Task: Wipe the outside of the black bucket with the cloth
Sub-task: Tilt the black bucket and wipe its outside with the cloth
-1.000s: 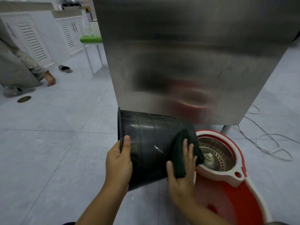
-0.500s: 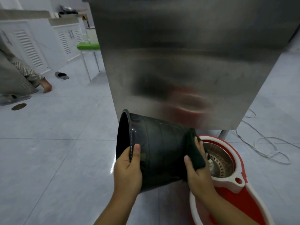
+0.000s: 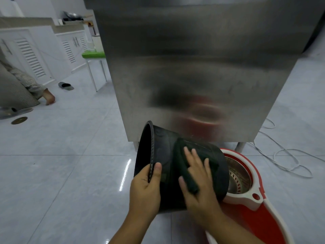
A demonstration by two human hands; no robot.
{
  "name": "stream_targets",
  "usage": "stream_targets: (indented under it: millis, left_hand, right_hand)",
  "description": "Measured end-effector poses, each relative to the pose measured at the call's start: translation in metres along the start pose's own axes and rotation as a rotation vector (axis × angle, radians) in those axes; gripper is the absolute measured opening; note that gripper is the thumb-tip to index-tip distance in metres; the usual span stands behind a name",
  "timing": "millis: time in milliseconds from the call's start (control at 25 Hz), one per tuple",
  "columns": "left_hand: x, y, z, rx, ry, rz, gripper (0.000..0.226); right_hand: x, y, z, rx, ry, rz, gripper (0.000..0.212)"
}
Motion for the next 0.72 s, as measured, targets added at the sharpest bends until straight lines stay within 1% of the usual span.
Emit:
stream_targets:
  millis: [80,120,160,240,280,360,400,440,480,560,640,680,720]
  left_hand:
    - [0.000,0.002,-0.002,0.010,0.009,0.019,0.032]
    - [0.000,0.004,-0.001,0.009,0.003,0.016,0.032]
    - [-0.001,0.005,0.002,0.007,-0.006,0.014,0.033]
    - [-0.004,0.004,0.005,0.003,-0.007,0.025,0.036]
    - [-0.005,0.003,0.006,-0.002,0.005,0.049,0.036]
    - [-0.008,0.000,0.004,0.019,0.017,0.144,0.034]
    - [-0.010,0.000,0.002,0.060,-0.005,0.180,0.032]
    - [-0.013,0.000,0.000,0.120,-0.042,0.197,0.031]
    - [-0.016,-0.001,-0.001,0.194,-0.085,0.205,0.031]
    - [-0.018,0.001,-0.003,0.289,-0.143,0.242,0.036]
    - [-0.018,0.001,-0.008,0.251,-0.106,0.345,0.048]
    - [-0.019,-0.002,-0.008,0.170,-0.011,0.385,0.059]
    - [-0.020,-0.005,-0.008,0.064,0.122,0.389,0.072]
  right_hand:
    - [-0.017,-0.017,-0.024,0.325,-0.177,-0.053,0.053]
    - [-0.022,-0.021,-0.037,0.501,-0.250,-0.077,0.049]
    - [-0.027,-0.024,-0.049,0.620,-0.277,-0.123,0.046]
    - [-0.038,-0.027,-0.061,0.785,-0.326,-0.188,0.045]
    - [-0.043,-0.028,-0.065,0.877,-0.388,-0.209,0.043]
    - [-0.046,-0.027,-0.072,1.088,-0.570,-0.248,0.044]
    - [-0.044,-0.024,-0.074,1.178,-0.662,-0.270,0.046]
    - [-0.042,-0.020,-0.075,1.240,-0.748,-0.288,0.047]
    - [-0.039,-0.016,-0.077,1.260,-0.833,-0.315,0.047]
    - [-0.038,-0.013,-0.080,1.225,-1.010,-0.381,0.049]
    - [-0.045,-0.018,-0.083,1.161,-1.124,-0.426,0.049]
    - [-0.047,-0.021,-0.083,1.143,-1.155,-0.441,0.047]
    - [-0.047,-0.022,-0.083,1.133,-1.167,-0.435,0.046]
Point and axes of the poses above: each hand's wrist, its own y-axis away from the middle knuckle, its own x-axis out of the palm, z = x × y, the point moved 3 cm from there along -y, towards the middle knuckle, and after that the axes turned 12 degrees about x, right-handed, at the moved point
